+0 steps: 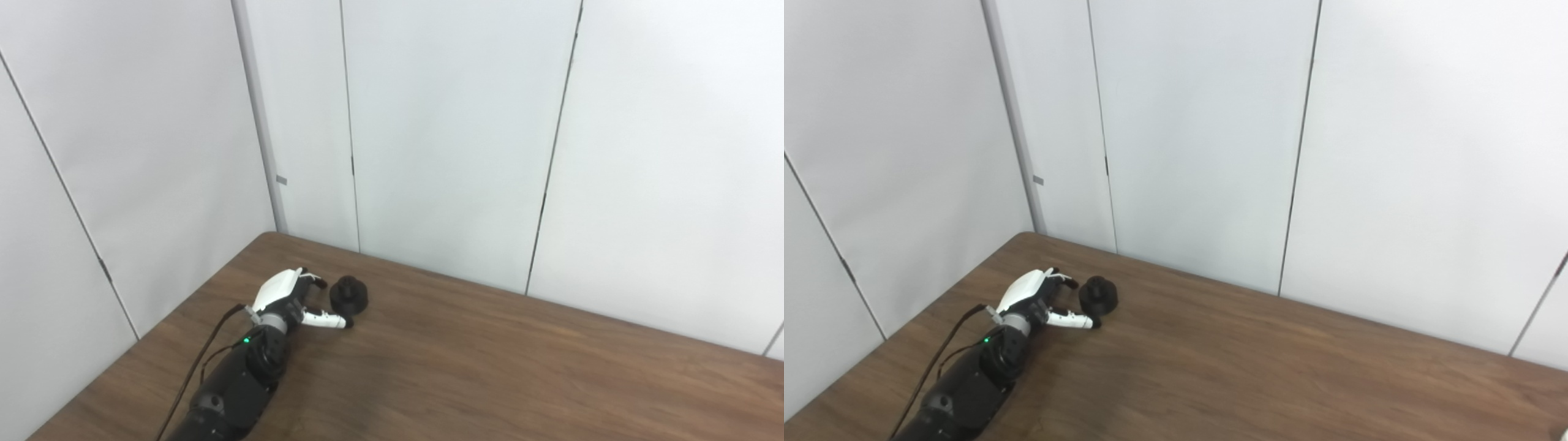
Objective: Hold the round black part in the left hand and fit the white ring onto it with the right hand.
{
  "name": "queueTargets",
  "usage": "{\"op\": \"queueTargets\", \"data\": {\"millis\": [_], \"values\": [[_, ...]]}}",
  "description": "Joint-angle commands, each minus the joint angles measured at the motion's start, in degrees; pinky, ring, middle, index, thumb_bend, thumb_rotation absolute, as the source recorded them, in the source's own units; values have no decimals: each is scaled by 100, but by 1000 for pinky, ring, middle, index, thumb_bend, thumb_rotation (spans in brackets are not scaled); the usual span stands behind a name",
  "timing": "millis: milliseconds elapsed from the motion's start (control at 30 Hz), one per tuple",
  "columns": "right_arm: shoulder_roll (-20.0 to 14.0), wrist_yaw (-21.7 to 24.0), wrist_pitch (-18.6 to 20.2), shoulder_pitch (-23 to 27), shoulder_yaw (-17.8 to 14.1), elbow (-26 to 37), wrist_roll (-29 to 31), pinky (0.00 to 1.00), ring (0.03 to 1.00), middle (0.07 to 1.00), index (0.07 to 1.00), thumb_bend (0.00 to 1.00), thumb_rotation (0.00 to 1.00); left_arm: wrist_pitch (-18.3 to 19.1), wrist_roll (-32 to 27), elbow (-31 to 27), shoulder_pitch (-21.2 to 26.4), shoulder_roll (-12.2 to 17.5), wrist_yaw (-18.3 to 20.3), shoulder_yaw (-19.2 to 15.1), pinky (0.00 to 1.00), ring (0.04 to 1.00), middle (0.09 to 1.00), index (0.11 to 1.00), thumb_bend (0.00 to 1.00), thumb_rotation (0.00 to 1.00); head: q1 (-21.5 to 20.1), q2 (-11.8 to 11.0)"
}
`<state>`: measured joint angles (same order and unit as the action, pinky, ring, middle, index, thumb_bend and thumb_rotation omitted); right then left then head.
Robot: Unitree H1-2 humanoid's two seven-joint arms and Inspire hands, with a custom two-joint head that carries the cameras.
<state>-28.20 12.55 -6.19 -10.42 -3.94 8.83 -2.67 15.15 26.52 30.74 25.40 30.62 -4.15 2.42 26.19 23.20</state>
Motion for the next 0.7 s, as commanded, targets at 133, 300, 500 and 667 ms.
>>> {"op": "queueTargets", "data": {"millis": [133, 300, 500, 667], "values": [[-157, 81, 558, -231, -13, -60, -228, 1000, 1000, 997, 975, 736, 771, -199, -46, 175, 245, -116, -92, 139, 1000, 1000, 1000, 757, 1000, 343, -45, 22], [-148, 87, 562, -261, -10, -21, -225, 1000, 1000, 1000, 978, 751, 769, -248, -27, 287, 303, -169, -125, 250, 1000, 1000, 1000, 759, 1000, 351, -62, 14], [-140, 105, 545, -284, -18, -14, -158, 1000, 1000, 1000, 984, 767, 763, -166, -53, 332, 357, -198, -45, 337, 1000, 1000, 1000, 776, 1000, 349, -91, 50], [-150, 123, 671, -292, 0, 66, -185, 1000, 1000, 1000, 998, 799, 770, -34, -107, 323, 414, -225, 175, 415, 1000, 1000, 1000, 834, 1000, 347, -93, 59]]}}
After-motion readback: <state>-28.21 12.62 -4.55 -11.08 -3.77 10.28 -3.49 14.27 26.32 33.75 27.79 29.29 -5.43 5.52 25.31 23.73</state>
